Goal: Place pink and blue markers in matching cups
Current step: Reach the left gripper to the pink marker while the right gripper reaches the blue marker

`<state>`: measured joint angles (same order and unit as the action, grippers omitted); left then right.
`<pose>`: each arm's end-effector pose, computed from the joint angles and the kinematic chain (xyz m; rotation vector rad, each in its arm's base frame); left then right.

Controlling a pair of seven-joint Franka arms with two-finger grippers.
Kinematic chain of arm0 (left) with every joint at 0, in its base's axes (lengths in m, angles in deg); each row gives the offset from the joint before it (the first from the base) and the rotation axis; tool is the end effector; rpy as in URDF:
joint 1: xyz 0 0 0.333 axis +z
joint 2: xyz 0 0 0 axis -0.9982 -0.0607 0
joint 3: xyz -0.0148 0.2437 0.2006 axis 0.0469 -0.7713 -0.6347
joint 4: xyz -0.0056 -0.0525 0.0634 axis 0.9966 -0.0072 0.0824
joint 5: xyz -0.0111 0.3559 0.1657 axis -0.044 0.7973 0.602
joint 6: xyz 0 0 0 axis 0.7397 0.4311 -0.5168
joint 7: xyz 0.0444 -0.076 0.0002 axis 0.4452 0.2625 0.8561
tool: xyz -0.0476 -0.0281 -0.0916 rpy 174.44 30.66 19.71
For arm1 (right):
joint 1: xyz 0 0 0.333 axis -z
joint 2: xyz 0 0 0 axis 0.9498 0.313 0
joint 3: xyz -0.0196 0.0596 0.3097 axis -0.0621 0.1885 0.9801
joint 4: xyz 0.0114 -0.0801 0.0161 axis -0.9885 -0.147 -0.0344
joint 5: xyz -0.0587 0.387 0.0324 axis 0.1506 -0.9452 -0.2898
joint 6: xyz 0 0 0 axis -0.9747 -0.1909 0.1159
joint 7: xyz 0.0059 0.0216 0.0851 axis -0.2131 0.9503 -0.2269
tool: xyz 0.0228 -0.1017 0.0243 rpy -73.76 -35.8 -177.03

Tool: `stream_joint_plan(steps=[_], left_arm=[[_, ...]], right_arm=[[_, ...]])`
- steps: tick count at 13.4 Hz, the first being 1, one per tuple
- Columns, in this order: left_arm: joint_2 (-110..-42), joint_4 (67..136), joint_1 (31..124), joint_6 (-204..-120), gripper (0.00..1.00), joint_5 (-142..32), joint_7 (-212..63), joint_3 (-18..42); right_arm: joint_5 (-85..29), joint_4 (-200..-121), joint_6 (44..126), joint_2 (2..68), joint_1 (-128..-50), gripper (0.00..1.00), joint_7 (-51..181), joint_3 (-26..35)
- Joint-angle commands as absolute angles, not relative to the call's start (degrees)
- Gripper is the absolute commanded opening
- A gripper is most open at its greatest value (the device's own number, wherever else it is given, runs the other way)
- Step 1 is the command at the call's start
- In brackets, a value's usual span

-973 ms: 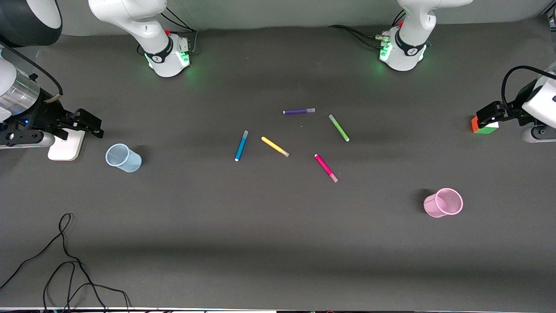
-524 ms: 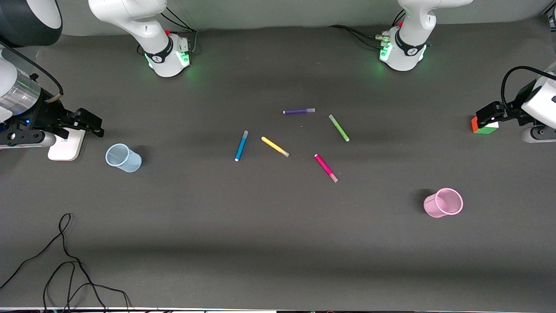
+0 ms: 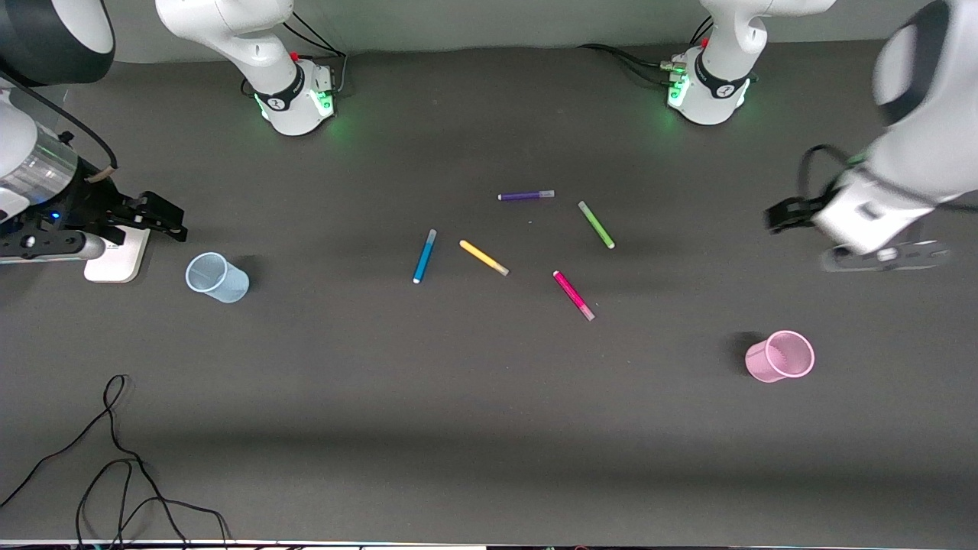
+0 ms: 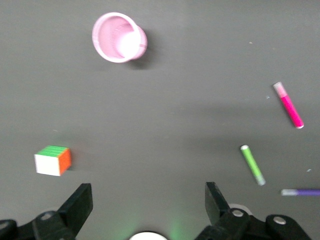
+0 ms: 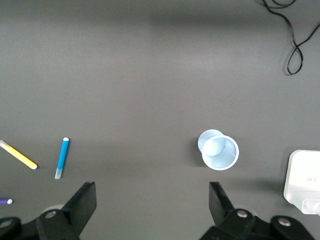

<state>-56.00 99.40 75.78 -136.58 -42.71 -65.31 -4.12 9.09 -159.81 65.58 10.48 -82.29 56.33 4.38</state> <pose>0.5583 -0.1189 0.5163 -3.0264 -0.0652 0.2602 0.5520 0.0472 0.5766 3.1399 0.0370 -0.0338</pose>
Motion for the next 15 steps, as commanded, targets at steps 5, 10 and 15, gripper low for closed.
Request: stream_joint_plan(steps=[5, 10, 15], left_arm=[[-75.1, 95.3, 63.2, -154.4, 1.00, -42.7, -42.3, -4.8], [-86.3, 92.6, 59.9, -162.4, 1.00, -44.5, -28.7, -4.6], [-91.5, 92.8, 59.0, -166.0, 0.99, -50.9, -20.7, -2.9]], right_arm=[[-0.7, -153.6, 65.7, 28.2, -91.0, 1.00, 43.8, 4.2], [-13.3, -145.8, 65.8, 47.1, -91.4, 1.00, 41.4, 4.4], [-18.8, -144.0, 71.1, 56.6, -95.2, 1.00, 35.2, 4.4]])
